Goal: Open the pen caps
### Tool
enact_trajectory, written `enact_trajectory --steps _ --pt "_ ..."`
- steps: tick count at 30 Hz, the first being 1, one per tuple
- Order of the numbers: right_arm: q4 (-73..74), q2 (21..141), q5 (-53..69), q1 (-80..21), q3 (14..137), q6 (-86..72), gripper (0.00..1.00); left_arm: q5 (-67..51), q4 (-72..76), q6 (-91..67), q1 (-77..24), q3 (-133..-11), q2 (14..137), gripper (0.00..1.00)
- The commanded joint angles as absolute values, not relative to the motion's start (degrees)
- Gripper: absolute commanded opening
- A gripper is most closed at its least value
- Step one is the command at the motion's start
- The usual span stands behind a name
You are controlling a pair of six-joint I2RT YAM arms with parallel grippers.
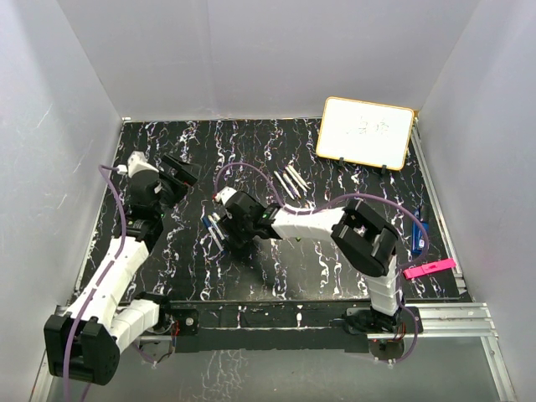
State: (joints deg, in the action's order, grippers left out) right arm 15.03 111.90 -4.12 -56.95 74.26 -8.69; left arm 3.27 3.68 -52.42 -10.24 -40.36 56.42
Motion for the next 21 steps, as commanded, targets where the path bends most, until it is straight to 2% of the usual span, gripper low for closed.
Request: enact_trajectory --steps 1,14,21 --pt "13.27 113.05 -4.54 -57.50 79.30 -7.41 0.48 5.15 0.06 -50.99 -9.52 -39.90 53.46 0.99" --pt "14.18 117.91 -3.86 -58.44 83.12 -7.27 0.45 4.66 -2.65 -50.36 -8.44 -39.49 51.73 0.99" --pt "14.93 118.85 -3.85 -58.50 83.50 -7.85 0.35 4.91 -3.40 -50.02 -8.17 -39.37 50.67 0.99"
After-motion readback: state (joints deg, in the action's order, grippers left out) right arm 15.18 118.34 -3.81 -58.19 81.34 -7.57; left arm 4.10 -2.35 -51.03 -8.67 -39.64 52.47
